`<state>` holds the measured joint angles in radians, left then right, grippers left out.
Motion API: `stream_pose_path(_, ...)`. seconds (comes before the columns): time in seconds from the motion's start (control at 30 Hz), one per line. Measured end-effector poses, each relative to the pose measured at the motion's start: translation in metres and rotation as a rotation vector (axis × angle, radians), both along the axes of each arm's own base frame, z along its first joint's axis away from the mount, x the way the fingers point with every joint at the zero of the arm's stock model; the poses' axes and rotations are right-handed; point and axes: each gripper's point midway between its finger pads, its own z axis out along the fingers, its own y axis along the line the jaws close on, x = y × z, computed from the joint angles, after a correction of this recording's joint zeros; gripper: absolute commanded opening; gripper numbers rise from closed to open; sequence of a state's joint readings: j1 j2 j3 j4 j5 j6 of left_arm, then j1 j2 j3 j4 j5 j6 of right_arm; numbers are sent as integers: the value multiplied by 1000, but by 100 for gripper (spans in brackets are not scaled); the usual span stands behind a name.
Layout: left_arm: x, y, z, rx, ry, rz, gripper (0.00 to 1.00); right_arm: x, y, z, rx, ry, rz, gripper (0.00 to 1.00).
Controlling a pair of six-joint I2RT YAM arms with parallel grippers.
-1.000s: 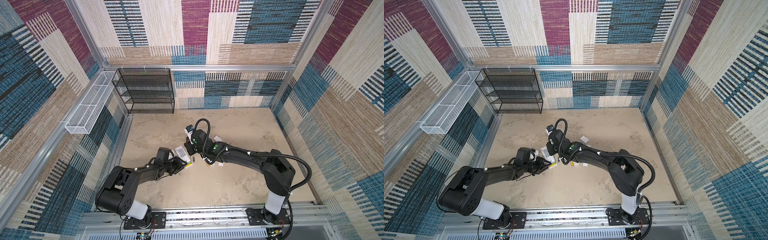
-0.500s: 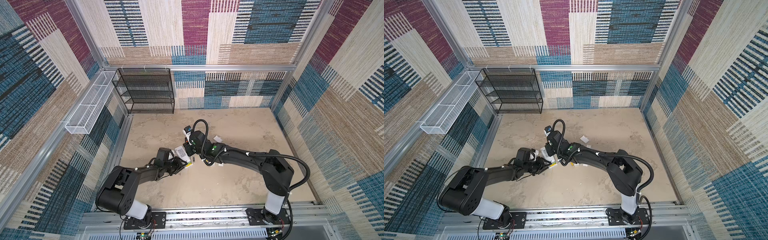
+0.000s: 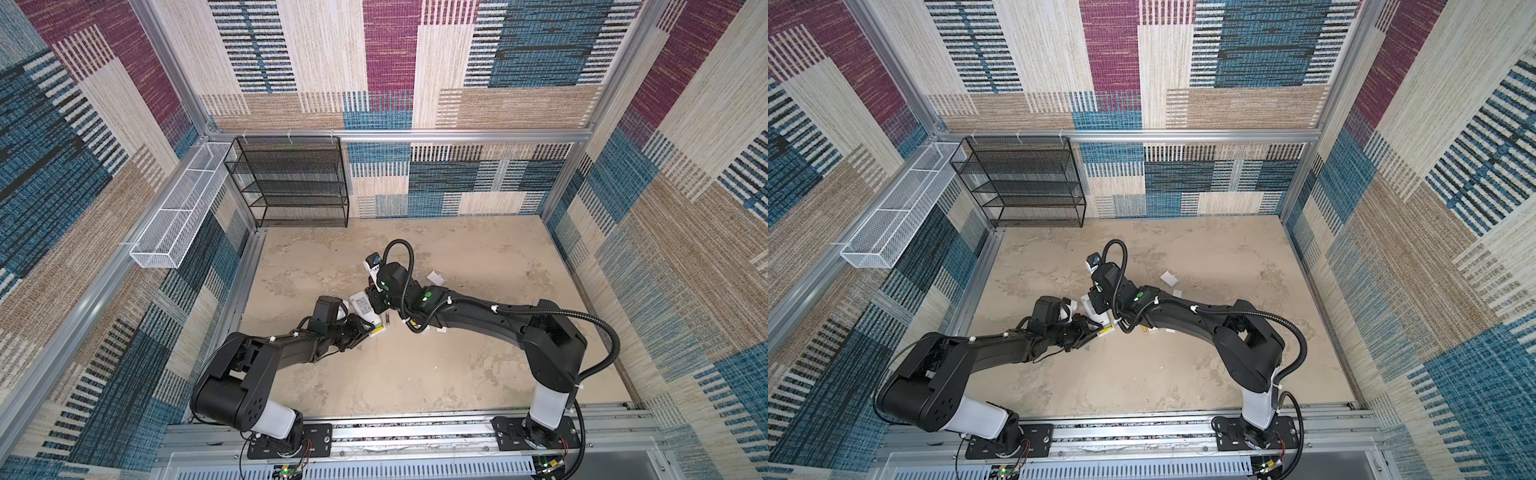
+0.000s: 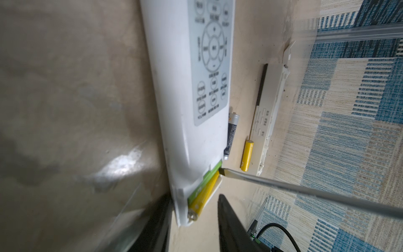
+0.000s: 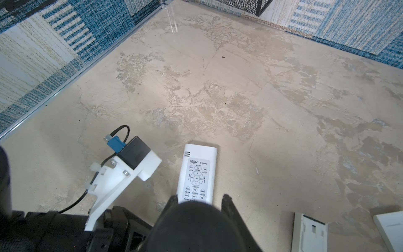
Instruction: Unload the batteries from the remote control
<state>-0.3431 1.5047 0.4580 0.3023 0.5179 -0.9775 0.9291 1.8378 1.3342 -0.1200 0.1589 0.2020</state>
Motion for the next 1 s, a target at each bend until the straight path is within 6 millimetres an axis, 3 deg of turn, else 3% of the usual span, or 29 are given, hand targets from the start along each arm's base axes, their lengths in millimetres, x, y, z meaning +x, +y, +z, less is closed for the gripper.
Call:
stream_pose_path(0.4,1,-2,-1,-33,-15,19,36,12,-13,-4,149,85,-50,0)
stream_pose_path(1.0,2,-5,-1,-64,-24,28,35,12,-41,-26,301,290,-141,0)
